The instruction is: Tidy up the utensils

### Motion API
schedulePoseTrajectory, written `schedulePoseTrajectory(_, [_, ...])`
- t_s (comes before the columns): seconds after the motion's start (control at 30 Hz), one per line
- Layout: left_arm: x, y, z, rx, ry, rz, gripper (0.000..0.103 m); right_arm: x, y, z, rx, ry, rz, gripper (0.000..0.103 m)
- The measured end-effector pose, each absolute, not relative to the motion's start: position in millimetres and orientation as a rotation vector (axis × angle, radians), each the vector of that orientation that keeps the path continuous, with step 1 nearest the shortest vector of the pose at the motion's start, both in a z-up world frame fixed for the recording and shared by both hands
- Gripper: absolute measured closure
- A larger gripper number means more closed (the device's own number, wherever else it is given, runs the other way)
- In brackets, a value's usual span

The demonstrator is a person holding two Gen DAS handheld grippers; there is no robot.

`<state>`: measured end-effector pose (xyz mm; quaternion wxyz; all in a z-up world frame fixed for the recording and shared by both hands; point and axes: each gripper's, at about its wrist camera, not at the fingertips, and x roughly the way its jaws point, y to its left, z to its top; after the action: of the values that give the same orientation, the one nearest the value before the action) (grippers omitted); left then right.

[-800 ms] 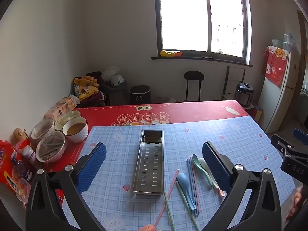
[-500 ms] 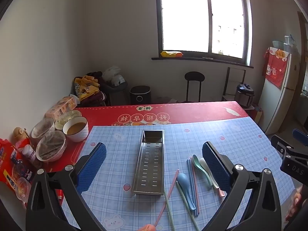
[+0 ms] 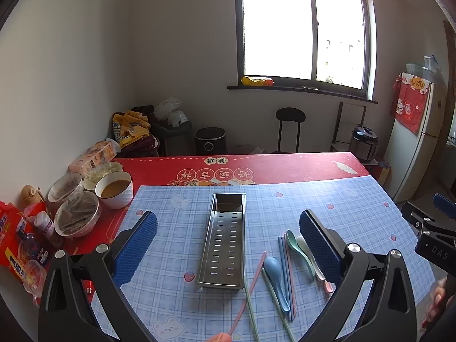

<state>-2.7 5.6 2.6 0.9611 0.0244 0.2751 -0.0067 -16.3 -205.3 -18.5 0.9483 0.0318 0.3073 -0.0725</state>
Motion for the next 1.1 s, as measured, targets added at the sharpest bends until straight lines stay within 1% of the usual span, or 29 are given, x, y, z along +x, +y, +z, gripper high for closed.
schedulePoseTrajectory(1.1, [-0.7, 5.1, 2.8, 0.051, 0.559, -0.018, 0.005, -13.5, -210.4, -24.1, 0.082, 0.631, -0.154, 0.015])
